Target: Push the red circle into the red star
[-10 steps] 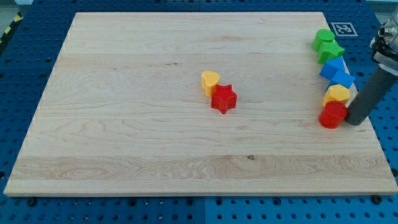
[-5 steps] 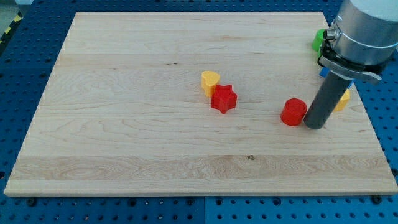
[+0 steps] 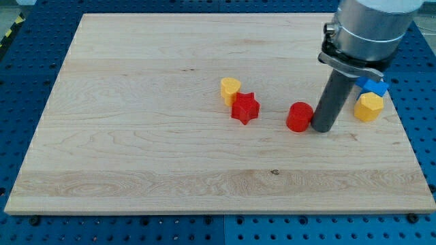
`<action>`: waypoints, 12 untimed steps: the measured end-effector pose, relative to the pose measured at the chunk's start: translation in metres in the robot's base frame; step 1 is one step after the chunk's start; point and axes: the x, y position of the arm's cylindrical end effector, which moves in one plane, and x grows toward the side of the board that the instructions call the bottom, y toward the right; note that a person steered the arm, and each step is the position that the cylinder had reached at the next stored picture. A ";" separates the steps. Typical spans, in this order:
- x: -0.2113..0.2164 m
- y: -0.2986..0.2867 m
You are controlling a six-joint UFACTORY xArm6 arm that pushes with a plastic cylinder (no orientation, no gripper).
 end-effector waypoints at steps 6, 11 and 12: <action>-0.002 -0.047; -0.026 -0.041; -0.027 -0.048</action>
